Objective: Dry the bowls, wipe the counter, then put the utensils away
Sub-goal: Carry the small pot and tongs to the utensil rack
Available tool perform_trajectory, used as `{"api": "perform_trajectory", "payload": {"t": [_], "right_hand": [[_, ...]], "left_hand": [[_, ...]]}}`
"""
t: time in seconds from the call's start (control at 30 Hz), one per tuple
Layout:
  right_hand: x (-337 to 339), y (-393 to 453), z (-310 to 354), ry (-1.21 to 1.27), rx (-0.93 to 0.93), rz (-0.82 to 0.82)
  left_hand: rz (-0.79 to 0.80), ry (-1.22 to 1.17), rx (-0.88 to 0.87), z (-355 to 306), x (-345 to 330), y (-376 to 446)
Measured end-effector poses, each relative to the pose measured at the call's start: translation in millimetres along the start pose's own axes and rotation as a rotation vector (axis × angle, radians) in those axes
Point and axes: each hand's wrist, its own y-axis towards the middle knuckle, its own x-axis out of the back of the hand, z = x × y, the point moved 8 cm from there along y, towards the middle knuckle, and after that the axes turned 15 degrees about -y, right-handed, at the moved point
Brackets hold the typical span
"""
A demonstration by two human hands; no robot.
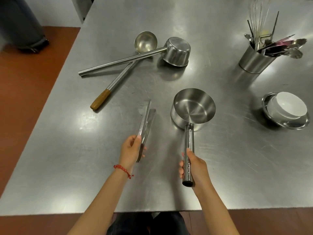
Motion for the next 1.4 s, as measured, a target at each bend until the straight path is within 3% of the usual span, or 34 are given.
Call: {"api": "perform_trajectory", "payload": {"t": [0.27, 0.6, 1.17, 1.4], "right_hand": [[-33.3, -13.8, 1.7, -0.146, 0.067, 0.187], [-146.5, -61.1, -1.0, -0.401, 0.173, 0.465], [-474.4, -197.5, -138.0, -0.782, 0.175, 0.892], [-585.9, -240.9, -182.2, -0.995, 0.189, 1.058]], "left_hand": [[-0.221, -0.096, -0.114, -12.0, 58.7, -35.5], [-0.54, -0.242, -0.208, -15.7, 185.0, -91.8], [-1.055, -0.414, -0.263, 20.7, 546.5, -212.6], [-1.269, -0.476, -0.26, 33.3, 646.2, -252.1]]}}
